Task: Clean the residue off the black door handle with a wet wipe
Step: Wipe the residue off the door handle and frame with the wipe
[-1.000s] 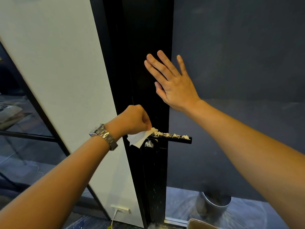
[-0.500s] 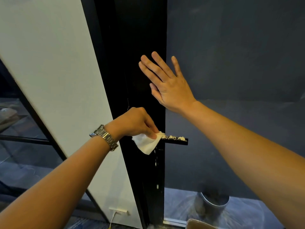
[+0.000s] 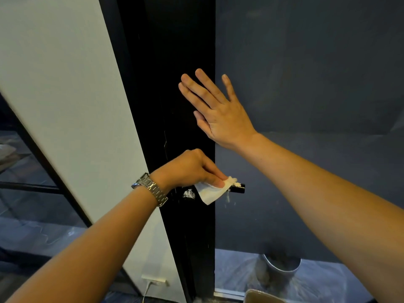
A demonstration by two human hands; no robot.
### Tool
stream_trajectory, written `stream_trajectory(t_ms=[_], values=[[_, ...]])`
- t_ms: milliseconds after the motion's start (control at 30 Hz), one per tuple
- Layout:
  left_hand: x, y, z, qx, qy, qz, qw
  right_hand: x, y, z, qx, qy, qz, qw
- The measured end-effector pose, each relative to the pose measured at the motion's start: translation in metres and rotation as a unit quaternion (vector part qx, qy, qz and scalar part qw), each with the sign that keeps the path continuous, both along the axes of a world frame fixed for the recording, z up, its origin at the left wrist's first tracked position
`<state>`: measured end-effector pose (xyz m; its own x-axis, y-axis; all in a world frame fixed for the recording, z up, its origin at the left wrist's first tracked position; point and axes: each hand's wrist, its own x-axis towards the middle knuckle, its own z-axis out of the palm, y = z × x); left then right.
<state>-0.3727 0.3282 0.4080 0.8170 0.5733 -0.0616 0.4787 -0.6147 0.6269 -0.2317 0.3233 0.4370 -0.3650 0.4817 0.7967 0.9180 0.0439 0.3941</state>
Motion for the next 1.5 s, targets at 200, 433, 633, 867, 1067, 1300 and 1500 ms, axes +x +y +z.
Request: stream_trajectory(t_ms=[200,433,633,867,1067,1300,1500], values=[[-0.007,0.010,0.005,-0.009,0.041,-0.002,0.999,0.006,-0.001,0.000,0.000,-0.028,-0.010,1.000],[0.007,-0.003,-0.006,0.003,-0.001,-0.049,0.999,0.009,0.000,0.001,0.005,-0.042,-0.008,0.999],[0.001,0.006,-0.005,-0.003,-0.001,-0.041,0.999,0.025,-0.003,-0.003,0.017,-0.106,-0.022,0.994],[0.009,-0.001,-0.011,0.017,-0.006,-0.081,0.997,0.025,-0.006,-0.005,0.000,-0.092,-0.014,0.996],[0.016,-0.004,-0.008,0.022,-0.015,-0.094,0.995,0.025,-0.006,-0.006,0.001,-0.099,-0.031,0.995],[0.009,0.003,-0.003,0.017,0.019,-0.103,0.994,0.025,-0.007,-0.005,-0.005,-0.101,-0.029,0.994],[0.032,-0.020,-0.008,0.074,0.017,-0.152,0.986,0.021,-0.006,-0.007,-0.002,-0.091,-0.027,0.995]])
